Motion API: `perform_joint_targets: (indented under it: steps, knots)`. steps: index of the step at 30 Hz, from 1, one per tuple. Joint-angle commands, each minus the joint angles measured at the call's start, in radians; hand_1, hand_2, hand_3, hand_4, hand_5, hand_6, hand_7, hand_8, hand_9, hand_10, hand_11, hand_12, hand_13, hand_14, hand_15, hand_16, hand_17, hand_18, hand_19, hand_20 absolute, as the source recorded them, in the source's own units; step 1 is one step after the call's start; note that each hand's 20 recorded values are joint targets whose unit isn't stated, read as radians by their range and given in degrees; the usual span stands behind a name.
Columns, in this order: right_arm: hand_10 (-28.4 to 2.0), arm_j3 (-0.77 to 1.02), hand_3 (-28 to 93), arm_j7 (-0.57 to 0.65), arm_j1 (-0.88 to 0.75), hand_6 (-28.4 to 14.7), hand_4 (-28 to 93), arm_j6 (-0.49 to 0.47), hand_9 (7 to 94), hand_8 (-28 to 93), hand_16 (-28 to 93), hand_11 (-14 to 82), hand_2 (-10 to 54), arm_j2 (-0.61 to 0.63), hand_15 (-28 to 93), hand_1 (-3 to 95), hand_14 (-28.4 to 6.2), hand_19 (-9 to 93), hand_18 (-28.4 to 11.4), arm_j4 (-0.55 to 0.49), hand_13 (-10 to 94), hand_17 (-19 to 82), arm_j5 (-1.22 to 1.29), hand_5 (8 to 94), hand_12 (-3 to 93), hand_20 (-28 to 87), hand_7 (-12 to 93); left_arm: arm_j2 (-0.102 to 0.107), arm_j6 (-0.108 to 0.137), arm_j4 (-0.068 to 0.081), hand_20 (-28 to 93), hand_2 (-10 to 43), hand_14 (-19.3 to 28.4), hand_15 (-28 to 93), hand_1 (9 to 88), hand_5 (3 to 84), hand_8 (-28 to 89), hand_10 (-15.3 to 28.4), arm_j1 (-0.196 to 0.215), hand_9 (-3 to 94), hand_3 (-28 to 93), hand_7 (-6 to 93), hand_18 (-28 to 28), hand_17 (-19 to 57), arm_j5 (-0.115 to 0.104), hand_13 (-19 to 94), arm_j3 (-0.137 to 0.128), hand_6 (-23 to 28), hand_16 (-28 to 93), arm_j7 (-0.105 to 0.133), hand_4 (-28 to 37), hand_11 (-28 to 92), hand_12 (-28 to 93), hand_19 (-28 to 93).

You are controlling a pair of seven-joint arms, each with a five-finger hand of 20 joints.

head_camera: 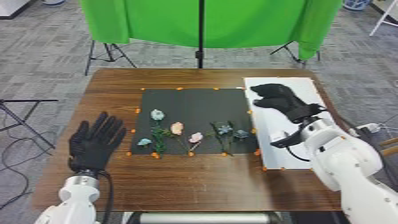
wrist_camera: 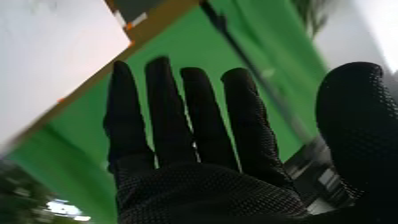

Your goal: Arrange flowers

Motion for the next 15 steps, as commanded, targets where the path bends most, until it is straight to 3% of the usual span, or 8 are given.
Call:
perform_joint_targets:
  steps: [1,2,4,5,7,11,13,15]
  knots:
    - [-13.7,0.068,83,-0.029,-0.031,-1.0,-28,0.117,44.6,-12,10,5.7,2.8,-0.061,8,16.4,-10.3,27,-12.7,0.02,31,17,0.516,43.5,9.9,15,12,0.023,-0.066,0.038,12,14.1,16.1,33,26.5,45.5,-9,16.5,-0.031,38.6,77,6.8,16.0,-7.3,0.041,29,-0.025,10.6,-9,0.042,-28.3,17,7,40]
    - [-13.6,0.08,83,-0.035,-0.04,-1.0,-28,0.113,44.1,-12,9,5.3,3.2,-0.07,7,14.9,-9.4,24,-11.8,0.015,29,17,0.554,43.6,9.4,15,11,0.026,-0.09,0.049,12,13.6,15.9,31,26.1,45.3,-9,16.5,-0.034,38.4,77,6.3,16.0,-7.3,0.041,28,-0.028,10.5,-9,0.045,-28.3,17,7,40]
    - [-13.3,0.101,83,-0.051,-0.058,-1.5,-28,0.089,42.3,-12,8,4.6,4.0,-0.085,6,12.4,-8.7,21,-10.5,0.008,27,16,0.621,42.8,8.4,14,10,0.03,-0.091,0.05,11,12.3,15.3,29,24.5,44.3,-8,16.0,-0.034,37.0,77,5.7,15.8,-7.4,0.041,27,-0.034,10.1,-9,0.063,-28.3,16,7,39]
    - [-13.5,0.121,83,-0.053,-0.08,-2.3,-28,0.083,40.4,-12,6,3.9,4.6,-0.096,6,10.7,-8.3,19,-9.8,-0.006,26,15,0.665,41.6,7.6,13,9,0.027,-0.112,0.054,11,11.5,14.8,26,23.7,43.5,-8,15.9,-0.039,36.3,77,4.8,15.7,-7.5,0.058,25,-0.04,9.8,-8,0.069,-28.3,14,6,38]
    - [-13.4,0.13,83,-0.054,-0.086,-3.1,-28,0.086,39.7,-12,5,3.7,4.8,-0.101,6,9.3,-7.9,17,-9.5,-0.013,25,15,0.688,41.0,7.1,13,8,0.024,-0.109,0.049,11,11.3,14.2,24,23.2,43.0,-8,15.5,-0.037,35.5,77,4.4,15.6,-7.4,0.071,24,-0.044,9.6,-8,0.074,-28.3,13,6,38]
    - [-13.4,0.14,83,-0.06,-0.09,-3.8,-28,0.093,39.7,-12,4,4.8,5.3,-0.108,6,9.2,-7.8,17,-9.4,-0.024,25,15,0.699,41.1,7.0,13,7,0.009,-0.116,0.04,11,11.4,13.4,21,22.7,42.5,-8,15.2,-0.025,35.1,77,3.9,15.3,-7.2,0.072,23,-0.055,9.4,-7,0.073,-28.3,13,6,37]
    - [-13.4,0.144,83,-0.06,-0.098,-3.7,-28,0.092,39.7,-11,4,5.1,5.5,-0.108,7,9.3,-7.7,17,-9.4,-0.037,26,15,0.696,41.2,6.8,13,7,-0.002,-0.107,0.033,11,11.7,13.4,21,22.4,42.4,-8,15.1,-0.016,34.9,77,3.9,15.2,-7.2,0.072,23,-0.061,9.4,-7,0.074,-28.3,13,6,36]
    - [-13.4,0.147,84,-0.065,-0.108,-3.6,-28,0.085,39.9,-11,4,5.3,5.6,-0.113,7,9.6,-7.8,17,-9.4,-0.046,26,15,0.696,41.7,6.8,13,7,0.002,-0.106,0.03,11,12.0,13.4,21,22.1,42.4,-8,15.1,-0.014,34.8,76,3.8,15.2,-7.2,0.07,23,-0.064,9.4,-7,0.073,-28.3,12,6,36]
